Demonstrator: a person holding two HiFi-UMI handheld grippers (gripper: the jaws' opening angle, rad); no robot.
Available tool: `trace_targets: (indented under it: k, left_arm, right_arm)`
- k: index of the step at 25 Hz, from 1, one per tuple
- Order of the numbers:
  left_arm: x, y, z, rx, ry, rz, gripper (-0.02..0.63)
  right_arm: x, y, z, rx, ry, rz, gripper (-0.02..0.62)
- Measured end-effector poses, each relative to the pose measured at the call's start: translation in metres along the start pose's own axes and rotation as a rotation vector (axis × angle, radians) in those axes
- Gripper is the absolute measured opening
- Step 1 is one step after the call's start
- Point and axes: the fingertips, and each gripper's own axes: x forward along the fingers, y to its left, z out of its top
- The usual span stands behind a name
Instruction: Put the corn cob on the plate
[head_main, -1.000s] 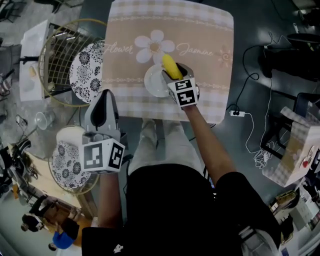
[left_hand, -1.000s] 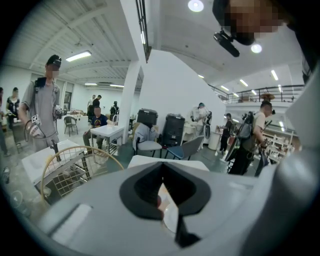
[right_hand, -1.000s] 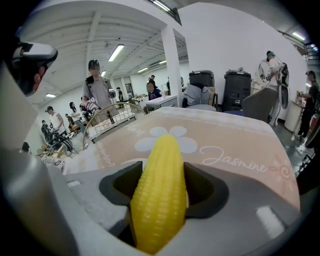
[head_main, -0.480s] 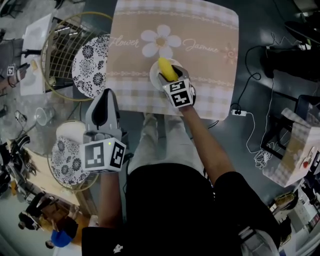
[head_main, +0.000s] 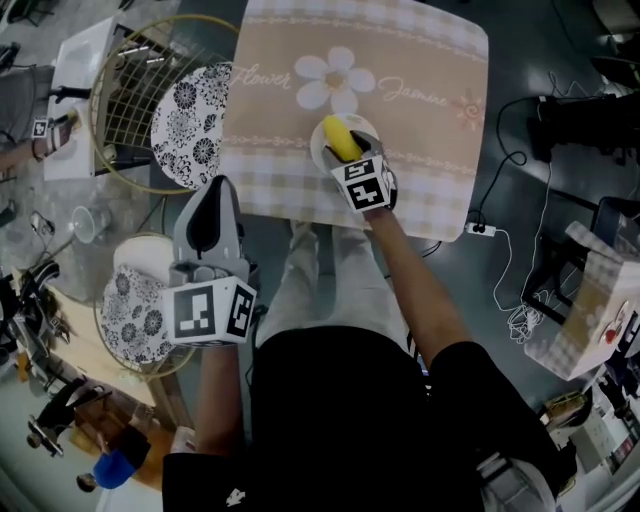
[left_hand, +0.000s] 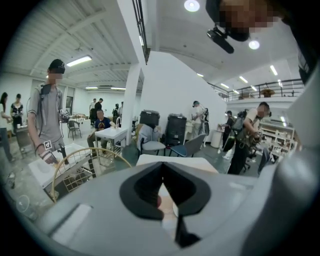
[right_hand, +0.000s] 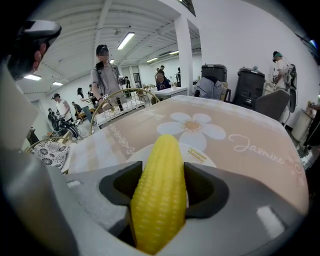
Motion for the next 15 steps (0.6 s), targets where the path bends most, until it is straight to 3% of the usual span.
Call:
trace_targets:
  k: [15]
  left_arm:
    - [0.0013,0.0004,0.0083,-0.013,-0.022,-0.003,0.009]
  right_arm:
    - [0.0036,-0.0014,-0.0022,-0.042,0.07,-0.027,0.264]
